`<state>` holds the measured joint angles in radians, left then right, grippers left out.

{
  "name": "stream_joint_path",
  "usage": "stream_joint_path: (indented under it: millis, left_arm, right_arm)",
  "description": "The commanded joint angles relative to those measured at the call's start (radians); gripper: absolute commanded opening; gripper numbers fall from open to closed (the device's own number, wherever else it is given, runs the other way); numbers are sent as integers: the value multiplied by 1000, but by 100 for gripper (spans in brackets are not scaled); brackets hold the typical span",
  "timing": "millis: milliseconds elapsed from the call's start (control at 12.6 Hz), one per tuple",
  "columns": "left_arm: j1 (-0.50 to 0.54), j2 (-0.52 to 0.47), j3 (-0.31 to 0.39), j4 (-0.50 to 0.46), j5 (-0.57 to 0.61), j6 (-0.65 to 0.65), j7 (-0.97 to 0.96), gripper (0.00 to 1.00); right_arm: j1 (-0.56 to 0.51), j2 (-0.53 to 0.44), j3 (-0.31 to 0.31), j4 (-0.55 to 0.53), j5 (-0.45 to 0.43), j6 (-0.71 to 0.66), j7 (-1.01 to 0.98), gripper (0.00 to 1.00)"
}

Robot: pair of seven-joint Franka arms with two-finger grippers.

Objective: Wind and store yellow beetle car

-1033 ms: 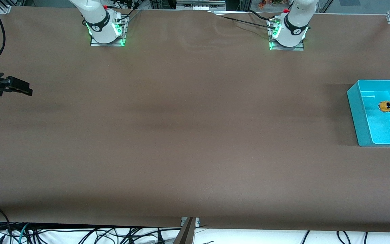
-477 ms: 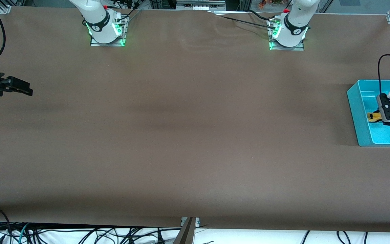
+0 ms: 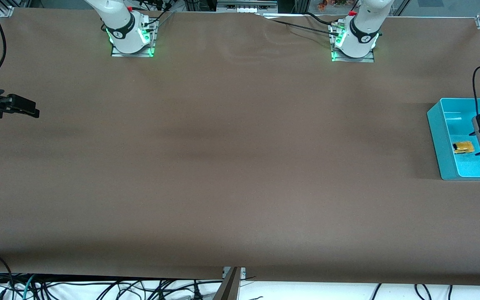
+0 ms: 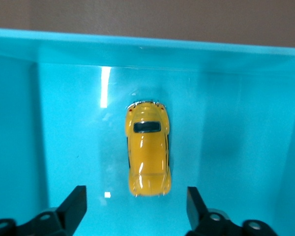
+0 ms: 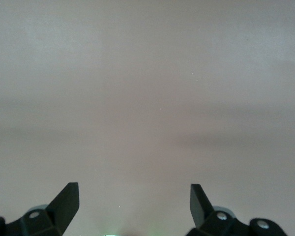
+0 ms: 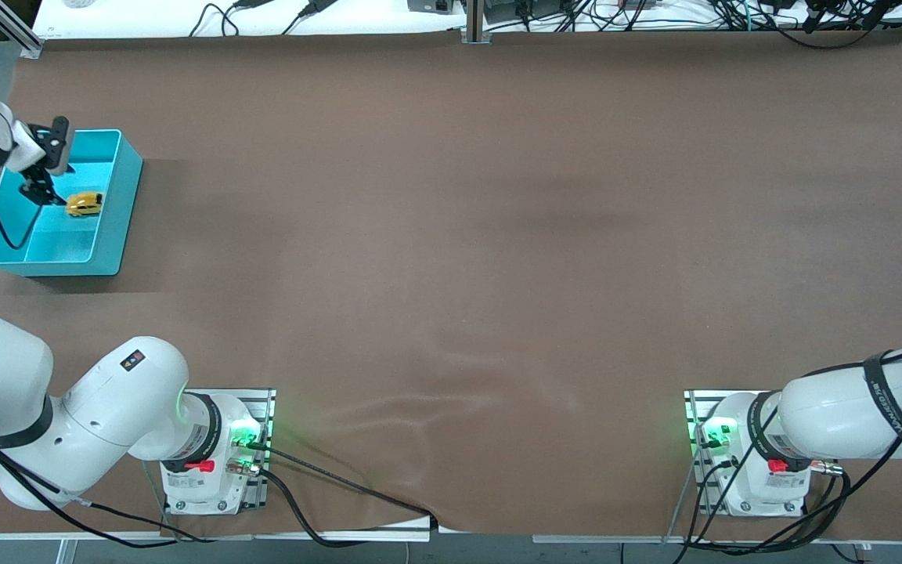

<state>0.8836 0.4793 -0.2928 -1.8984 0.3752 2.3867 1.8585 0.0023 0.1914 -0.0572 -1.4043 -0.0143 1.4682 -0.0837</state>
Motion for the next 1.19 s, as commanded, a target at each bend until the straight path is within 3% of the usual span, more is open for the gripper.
stream_joint_path:
  millis: [0, 159, 238, 477, 953, 1112]
  left_arm:
    - [-8, -149, -34, 27, -2, -184, 10, 100]
    - [-20, -166, -110, 169, -28, -427, -24, 100]
    - [-22, -163, -143, 221, -35, -487, -57, 100]
    - [-25, -165, -260, 284, -120, -625, -275, 100]
    - [-29, -166, -596, 422, -122, -901, -821, 100]
    - [-28, -168, -656, 443, -124, -964, -962, 100]
  right_arm:
    - [-4, -7, 0, -7, -9, 7, -14, 100]
    - [-4, -7, 0, -7, -7, 7, -14, 100]
    - [-4, -7, 0, -7, -7, 7, -14, 100]
    - [-4, -7, 0, -7, -7, 7, -14, 100]
    - [-4, -7, 0, -7, -6, 9, -14, 100]
    - [-4, -7, 0, -7, -6, 9, -16, 100]
